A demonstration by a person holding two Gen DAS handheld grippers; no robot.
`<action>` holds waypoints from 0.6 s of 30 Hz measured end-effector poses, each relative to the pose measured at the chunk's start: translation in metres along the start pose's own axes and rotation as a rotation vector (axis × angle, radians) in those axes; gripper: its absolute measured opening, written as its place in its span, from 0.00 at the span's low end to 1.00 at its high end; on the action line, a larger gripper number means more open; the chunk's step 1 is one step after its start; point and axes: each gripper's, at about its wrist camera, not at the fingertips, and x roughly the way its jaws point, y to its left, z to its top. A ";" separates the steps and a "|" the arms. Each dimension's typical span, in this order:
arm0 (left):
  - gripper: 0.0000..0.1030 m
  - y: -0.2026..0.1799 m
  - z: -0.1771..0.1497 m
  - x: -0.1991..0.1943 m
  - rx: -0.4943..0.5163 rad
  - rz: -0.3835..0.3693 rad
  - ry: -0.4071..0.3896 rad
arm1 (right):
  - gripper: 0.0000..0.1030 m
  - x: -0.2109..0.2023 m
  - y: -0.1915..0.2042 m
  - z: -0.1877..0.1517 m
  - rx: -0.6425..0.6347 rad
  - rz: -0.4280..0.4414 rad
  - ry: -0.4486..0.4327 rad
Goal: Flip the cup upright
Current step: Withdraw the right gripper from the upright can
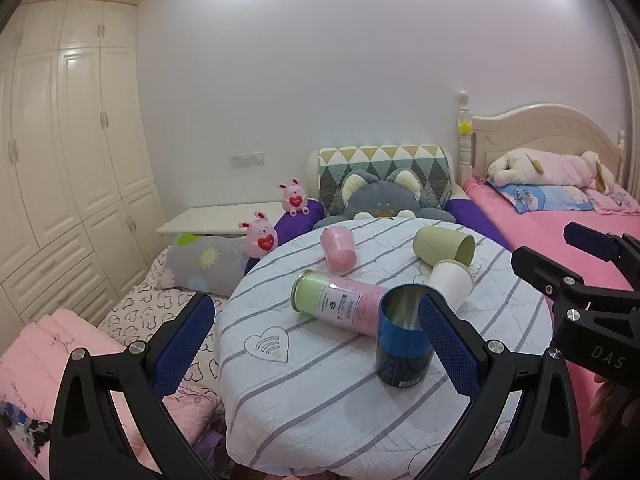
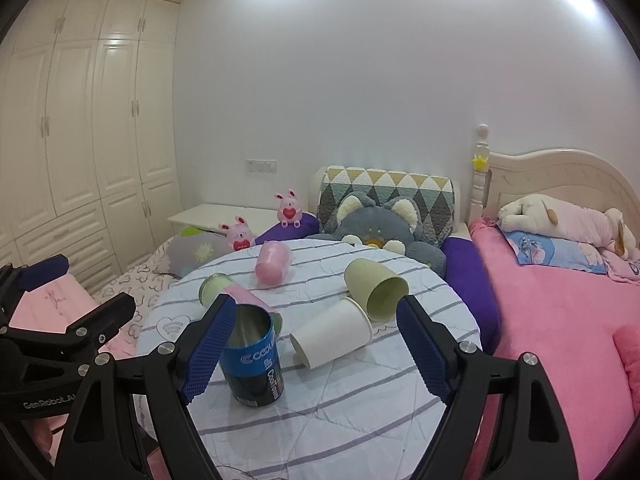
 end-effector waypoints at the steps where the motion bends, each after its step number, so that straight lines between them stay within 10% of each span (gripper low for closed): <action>1: 1.00 -0.002 0.002 0.002 0.001 0.000 0.006 | 0.81 0.001 -0.001 0.001 -0.001 0.000 0.002; 18: 1.00 -0.028 0.032 0.035 0.038 -0.024 0.081 | 0.81 0.035 -0.025 0.023 -0.012 -0.040 0.128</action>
